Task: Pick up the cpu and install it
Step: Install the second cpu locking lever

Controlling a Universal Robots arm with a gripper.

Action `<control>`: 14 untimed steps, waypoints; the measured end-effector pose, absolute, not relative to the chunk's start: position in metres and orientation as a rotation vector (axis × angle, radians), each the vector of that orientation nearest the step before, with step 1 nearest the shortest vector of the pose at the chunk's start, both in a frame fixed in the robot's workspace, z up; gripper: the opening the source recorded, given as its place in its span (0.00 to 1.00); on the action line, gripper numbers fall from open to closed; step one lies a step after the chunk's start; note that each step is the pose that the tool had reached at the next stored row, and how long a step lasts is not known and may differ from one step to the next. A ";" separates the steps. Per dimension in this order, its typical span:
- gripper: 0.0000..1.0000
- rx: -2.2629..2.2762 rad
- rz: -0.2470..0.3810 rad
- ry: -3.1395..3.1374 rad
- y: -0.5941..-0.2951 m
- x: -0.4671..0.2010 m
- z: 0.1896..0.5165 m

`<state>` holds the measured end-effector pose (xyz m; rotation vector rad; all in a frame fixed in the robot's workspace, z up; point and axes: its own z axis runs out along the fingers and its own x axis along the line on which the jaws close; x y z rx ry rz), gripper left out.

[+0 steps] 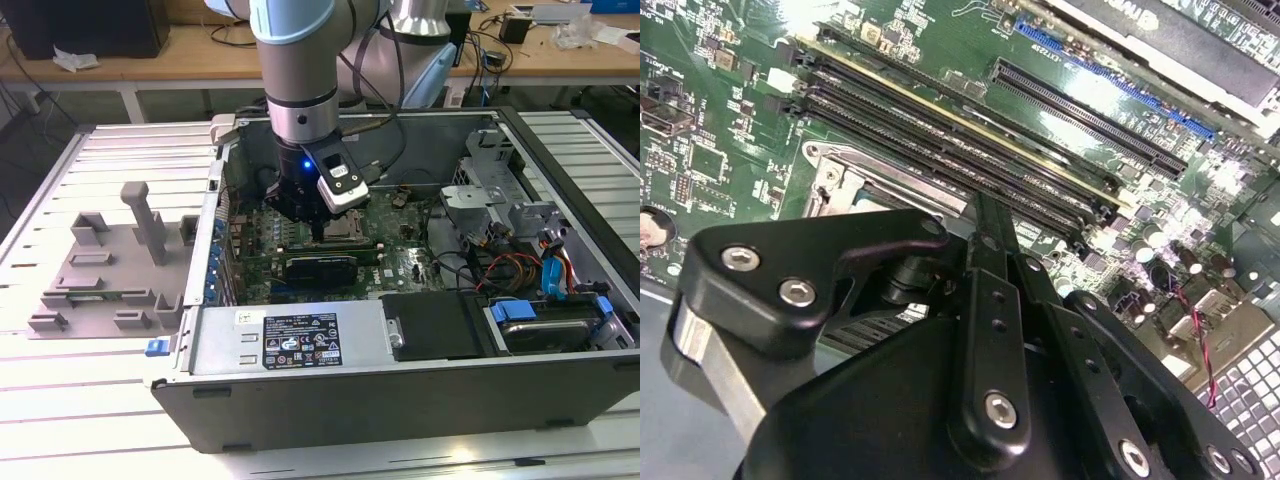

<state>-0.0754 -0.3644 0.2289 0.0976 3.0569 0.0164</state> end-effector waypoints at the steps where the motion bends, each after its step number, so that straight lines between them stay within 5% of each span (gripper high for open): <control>1: 0.11 0.098 0.017 3.057 -0.364 -0.076 0.228; 14: 0.11 0.072 0.079 3.058 -0.365 -0.087 0.216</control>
